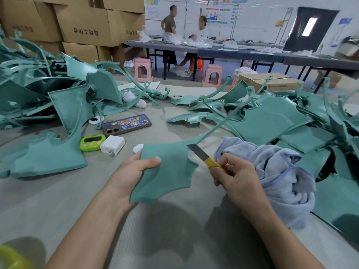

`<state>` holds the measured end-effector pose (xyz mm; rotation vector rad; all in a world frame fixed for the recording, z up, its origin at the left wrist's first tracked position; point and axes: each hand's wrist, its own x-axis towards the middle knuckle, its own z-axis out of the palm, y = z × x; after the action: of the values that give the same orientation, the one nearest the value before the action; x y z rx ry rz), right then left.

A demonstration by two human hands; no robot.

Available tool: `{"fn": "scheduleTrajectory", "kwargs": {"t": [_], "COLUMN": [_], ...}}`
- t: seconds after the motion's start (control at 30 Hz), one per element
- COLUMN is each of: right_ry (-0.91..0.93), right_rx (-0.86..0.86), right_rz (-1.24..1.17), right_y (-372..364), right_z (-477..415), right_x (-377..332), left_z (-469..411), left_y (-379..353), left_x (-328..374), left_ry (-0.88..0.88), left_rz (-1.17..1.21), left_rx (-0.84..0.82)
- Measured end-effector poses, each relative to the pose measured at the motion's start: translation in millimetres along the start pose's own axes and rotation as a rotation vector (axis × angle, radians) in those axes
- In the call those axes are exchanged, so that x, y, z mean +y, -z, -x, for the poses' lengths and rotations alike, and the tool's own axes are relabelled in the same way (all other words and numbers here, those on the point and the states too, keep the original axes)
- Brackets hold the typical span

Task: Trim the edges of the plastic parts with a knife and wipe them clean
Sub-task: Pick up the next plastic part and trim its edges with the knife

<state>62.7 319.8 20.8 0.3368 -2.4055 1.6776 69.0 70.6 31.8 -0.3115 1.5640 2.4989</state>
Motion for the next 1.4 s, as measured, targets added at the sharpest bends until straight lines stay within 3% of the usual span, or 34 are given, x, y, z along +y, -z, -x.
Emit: {"fn": "scheduleTrajectory", "kwargs": {"t": [0.17,0.33,0.47,0.63,0.77,0.87,0.93,1.03,1.17,1.33,1.4], "right_ry": [0.152,0.121,0.164,0.162,0.168,0.177,0.135,0.130,0.126,0.023,0.040], "right_rx": [-0.125,-0.308,-0.188,-0.318,-0.238,-0.289,-0.284,-0.142,-0.228,0.066,-0.056], "right_rz": [0.181,0.192,0.208,0.389,0.330,0.381,0.312,0.188,0.249,0.125,0.068], "right_y": [6.8,24.0,12.5,22.2,17.5,16.1,19.1,17.0,1.7,-8.5,-10.3], "right_z": [0.3,-1.9,0.8,-3.9,-1.8,-2.9,-2.7,0.6,6.1,6.7,9.9], "right_x": [0.0,3.3,6.0,8.6,7.4,6.5,6.3,4.2,-2.6,-6.8,-13.0], "left_z": [-0.6,-2.1,-3.0,-5.4,-4.8,-4.9,-5.3,-7.2,-8.9,-11.4,-11.4], "left_y": [1.3,3.1,4.5,10.9,9.2,10.0,10.1,9.5,8.3,10.3,11.5], "left_x": [-0.8,-3.9,-5.8,-4.6,-6.1,-5.2,-3.9,-3.2,-3.3,-1.1,-0.1], "left_ry": [-0.006,-0.022,-0.001,0.014,0.025,0.020,0.006,-0.010,0.032,0.101,0.108], "left_rz": [-0.071,-0.173,-0.199,-0.233,-0.253,-0.224,-0.198,-0.133,-0.025,0.044,0.044], "left_rx": [-0.021,0.047,-0.011,0.013,-0.005,0.016,0.062,0.151,0.185,0.193,0.198]}}
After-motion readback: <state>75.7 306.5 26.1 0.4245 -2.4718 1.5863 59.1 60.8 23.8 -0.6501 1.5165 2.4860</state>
